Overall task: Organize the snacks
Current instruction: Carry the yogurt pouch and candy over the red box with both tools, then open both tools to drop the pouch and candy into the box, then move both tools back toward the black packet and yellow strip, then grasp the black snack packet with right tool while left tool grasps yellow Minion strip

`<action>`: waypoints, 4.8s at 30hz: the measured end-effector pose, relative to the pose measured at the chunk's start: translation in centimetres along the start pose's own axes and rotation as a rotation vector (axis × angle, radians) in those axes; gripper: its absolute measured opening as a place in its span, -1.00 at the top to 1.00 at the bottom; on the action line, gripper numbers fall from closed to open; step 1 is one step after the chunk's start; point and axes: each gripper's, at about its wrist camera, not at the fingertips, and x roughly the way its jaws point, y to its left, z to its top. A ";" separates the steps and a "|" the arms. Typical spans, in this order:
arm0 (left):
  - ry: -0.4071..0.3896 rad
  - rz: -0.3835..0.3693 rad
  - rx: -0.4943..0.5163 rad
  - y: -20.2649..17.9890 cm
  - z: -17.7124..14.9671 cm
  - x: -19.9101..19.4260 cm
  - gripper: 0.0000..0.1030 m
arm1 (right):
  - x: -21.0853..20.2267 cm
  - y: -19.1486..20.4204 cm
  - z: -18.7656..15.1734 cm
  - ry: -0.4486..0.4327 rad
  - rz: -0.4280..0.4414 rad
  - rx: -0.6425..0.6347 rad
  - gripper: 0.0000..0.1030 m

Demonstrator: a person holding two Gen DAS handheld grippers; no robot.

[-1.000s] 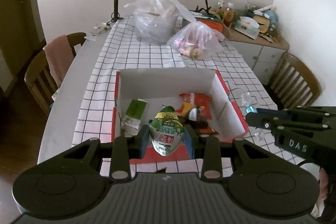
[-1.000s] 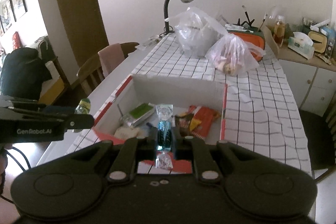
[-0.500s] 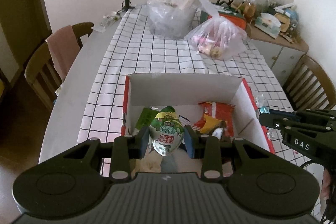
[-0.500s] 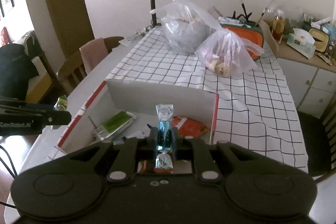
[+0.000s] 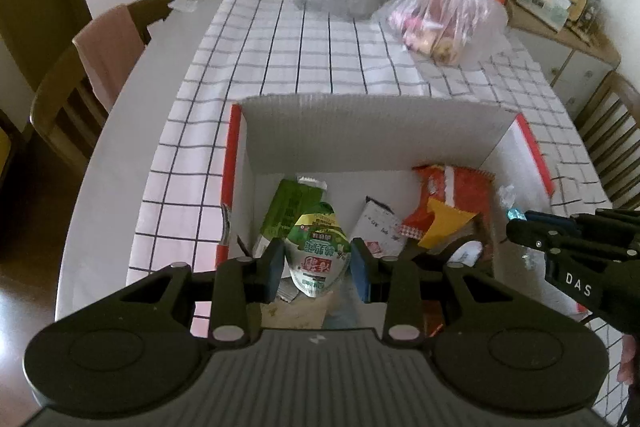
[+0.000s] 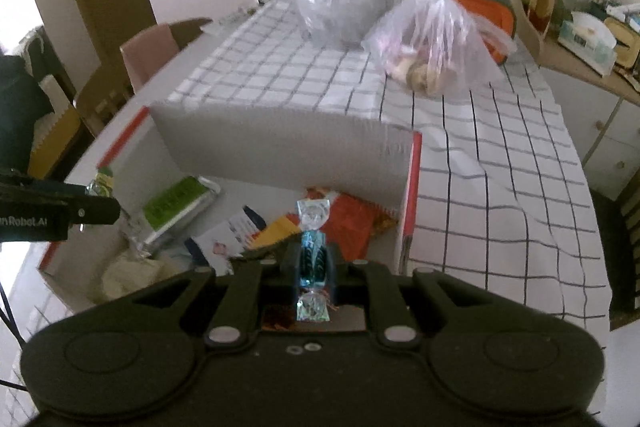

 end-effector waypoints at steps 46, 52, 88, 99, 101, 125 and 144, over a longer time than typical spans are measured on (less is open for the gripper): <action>-0.074 -0.033 0.011 0.1 -4.1 -5.6 -0.17 | -6.6 2.0 -2.6 -0.068 0.106 0.034 0.16; -0.137 -0.051 0.019 -0.1 -5.2 -8.7 -0.20 | -9.0 2.7 -3.2 -0.106 0.145 0.035 -0.08; -0.193 -0.095 0.030 1.2 -15.4 -12.4 -0.51 | -12.6 7.1 -10.9 -0.115 0.221 0.003 -0.99; -0.152 -0.069 0.041 1.6 -18.9 -10.5 -0.51 | -9.2 7.4 -11.7 -0.026 0.194 0.007 -0.99; -0.145 -0.070 0.044 1.7 -19.5 -10.2 -0.51 | -8.1 7.6 -11.7 -0.004 0.191 -0.001 -0.99; -0.125 -0.057 0.173 -0.1 -23.2 -9.3 -0.51 | 1.8 14.1 -11.2 0.152 0.181 -0.207 -0.52; -0.057 -0.092 0.279 -1.1 -22.2 -6.4 -0.51 | 2.4 13.4 -11.3 0.169 0.204 -0.203 0.31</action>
